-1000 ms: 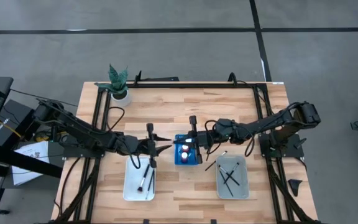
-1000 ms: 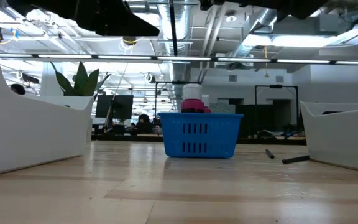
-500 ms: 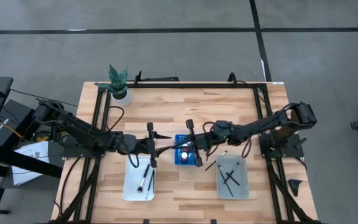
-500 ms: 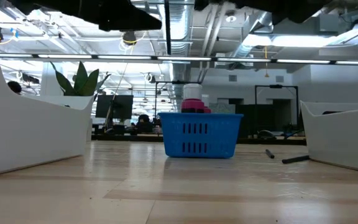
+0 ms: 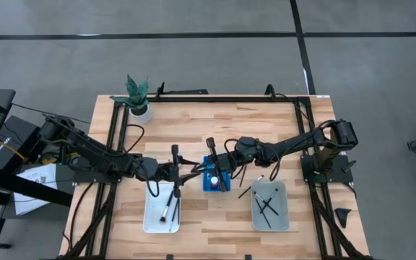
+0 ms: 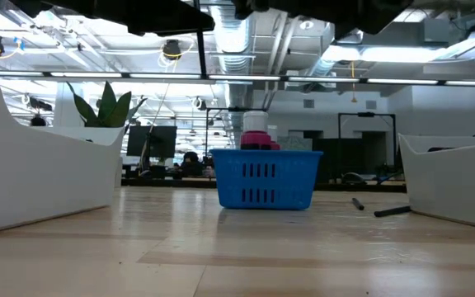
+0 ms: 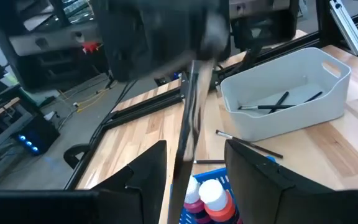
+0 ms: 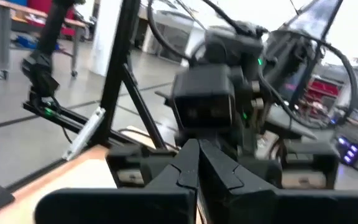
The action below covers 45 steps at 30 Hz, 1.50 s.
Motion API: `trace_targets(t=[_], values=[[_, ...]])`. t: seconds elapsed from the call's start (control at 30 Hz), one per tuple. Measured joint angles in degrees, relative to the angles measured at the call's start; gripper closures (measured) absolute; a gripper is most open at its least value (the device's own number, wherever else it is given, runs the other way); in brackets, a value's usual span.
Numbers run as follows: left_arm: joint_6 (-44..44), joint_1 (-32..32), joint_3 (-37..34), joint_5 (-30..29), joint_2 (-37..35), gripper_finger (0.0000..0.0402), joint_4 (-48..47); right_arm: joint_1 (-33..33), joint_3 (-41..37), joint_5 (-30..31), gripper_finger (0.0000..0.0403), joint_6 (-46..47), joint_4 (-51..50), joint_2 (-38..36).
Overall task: Pick & Place Paint Supplies
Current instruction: Put the top eyeshadow brush into the white bin
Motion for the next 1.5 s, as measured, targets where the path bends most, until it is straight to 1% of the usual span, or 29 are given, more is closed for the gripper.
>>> trace_targets(t=[0.07,0.3,0.4,0.5,0.6,0.67,0.73,0.77,0.87,0.97,1.1,1.2,1.27,1.33,1.5], values=[[0.1,0.1,0.0,0.0,0.0,0.0248,0.0,-0.1,0.4,-1.0,0.0403,0.0,0.2,0.0],[0.3,0.1,0.0,0.0,0.0,0.0249,0.1,-0.4,0.4,-1.2,0.0403,0.0,-1.1,0.0],[0.3,0.1,0.0,0.0,0.0,0.0257,0.1,-0.5,0.4,-1.1,0.0403,0.0,-1.3,0.0],[0.3,0.1,0.0,0.0,0.0,0.0273,-0.2,-0.6,0.4,-1.2,0.0403,0.0,-1.7,0.0],[0.3,0.1,0.0,0.0,0.0,0.0302,-0.6,-0.7,0.4,-1.2,0.0403,0.0,-2.0,0.0],[0.3,-0.1,0.0,0.0,0.0,0.0332,-0.8,-0.8,0.4,-1.2,0.0403,0.0,-2.2,0.0],[0.3,-0.2,0.0,-0.1,0.0,0.0372,-1.3,-0.8,0.4,-1.2,0.0403,0.0,-2.4,0.0],[0.3,-0.2,0.0,-0.1,0.0,0.0382,-1.6,-0.7,0.4,-1.3,0.0403,0.0,-2.6,0.0],[0.3,-0.2,0.0,-0.1,0.0,0.0382,-2.1,-0.8,0.4,-1.1,0.0395,0.0,-3.1,0.0],[-0.4,-0.2,0.0,-0.2,-0.3,0.0383,-3.5,-1.2,0.4,0.7,0.0375,0.0,-3.8,-0.1],[-4.1,-0.2,0.0,0.0,-2.5,0.0383,-7.8,-2.2,0.4,4.7,0.0339,-1.0,-7.1,-2.8],[-8.3,-0.3,0.0,0.6,-5.3,0.0383,-11.6,-2.7,0.4,9.3,0.0313,-2.9,-12.3,-5.7],[-12.0,-0.3,0.0,3.0,-8.0,0.0383,-14.8,-3.0,0.4,11.4,0.0297,-3.8,-16.7,-7.7],[-16.3,-0.3,0.0,6.7,-10.7,0.0383,-17.0,-3.0,0.4,12.0,0.0283,-3.9,-21.6,-9.5],[-32.1,-0.3,0.0,15.0,-16.3,0.0383,-25.4,-3.4,0.4,13.6,0.0262,-2.7,-31.2,-11.9]])
